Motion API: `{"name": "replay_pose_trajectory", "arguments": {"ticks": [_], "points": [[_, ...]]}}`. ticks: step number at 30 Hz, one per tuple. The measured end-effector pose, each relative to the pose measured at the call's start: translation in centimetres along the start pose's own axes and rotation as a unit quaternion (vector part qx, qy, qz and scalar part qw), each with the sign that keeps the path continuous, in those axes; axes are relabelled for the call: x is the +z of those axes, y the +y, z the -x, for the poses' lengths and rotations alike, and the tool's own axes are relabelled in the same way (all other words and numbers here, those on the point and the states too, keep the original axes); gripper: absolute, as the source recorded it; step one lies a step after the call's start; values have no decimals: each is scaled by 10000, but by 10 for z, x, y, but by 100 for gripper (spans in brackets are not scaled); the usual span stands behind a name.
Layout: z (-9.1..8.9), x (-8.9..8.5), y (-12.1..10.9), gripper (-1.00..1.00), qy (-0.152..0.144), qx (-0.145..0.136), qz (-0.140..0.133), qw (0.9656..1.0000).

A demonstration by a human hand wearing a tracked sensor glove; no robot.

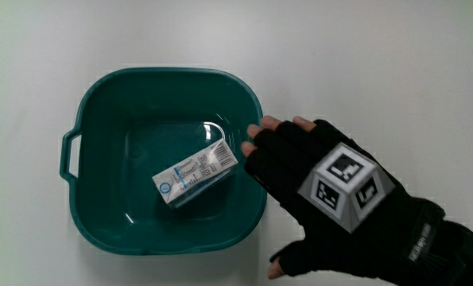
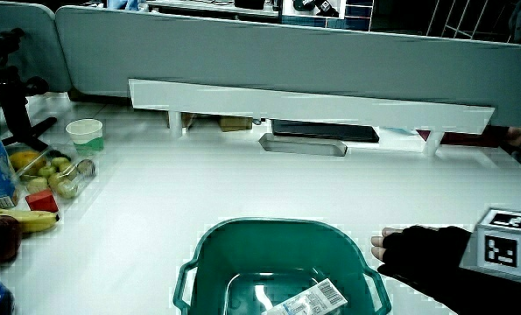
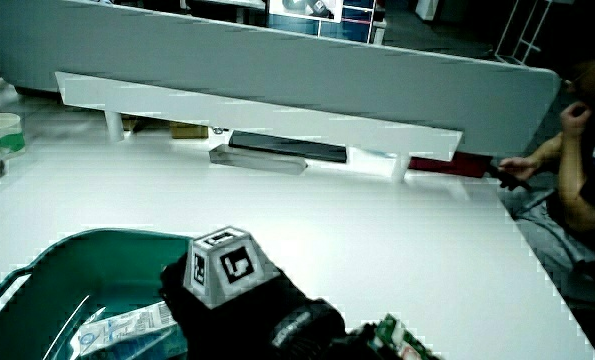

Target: Pick milk from plate

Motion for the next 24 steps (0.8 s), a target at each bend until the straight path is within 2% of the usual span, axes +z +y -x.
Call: {"name": "replay_pose_trajectory", "arguments": {"ticks": [2,5,6,8,10,11,12,13,14,15,18,19,20,24], "points": [[2,4,6,0,72,207,87,9997],[-2,-4,21,0,281,146,299,9991],[1,1,23,0,202,179,157,9995],[1,-1,31,0,306,270,314,9987],[1,-3,39,0,231,42,233,9995],[3,-4,44,0,278,229,472,9982],[5,-2,46,0,245,158,371,9989],[6,-4,51,0,274,125,390,9988],[5,-9,57,0,305,193,632,9973],[8,-5,59,0,342,168,536,9978],[12,-7,68,0,442,402,738,9955],[13,-8,71,0,388,345,694,9962],[15,-8,74,0,401,404,735,9957],[17,-17,88,0,364,293,843,9953]]}}
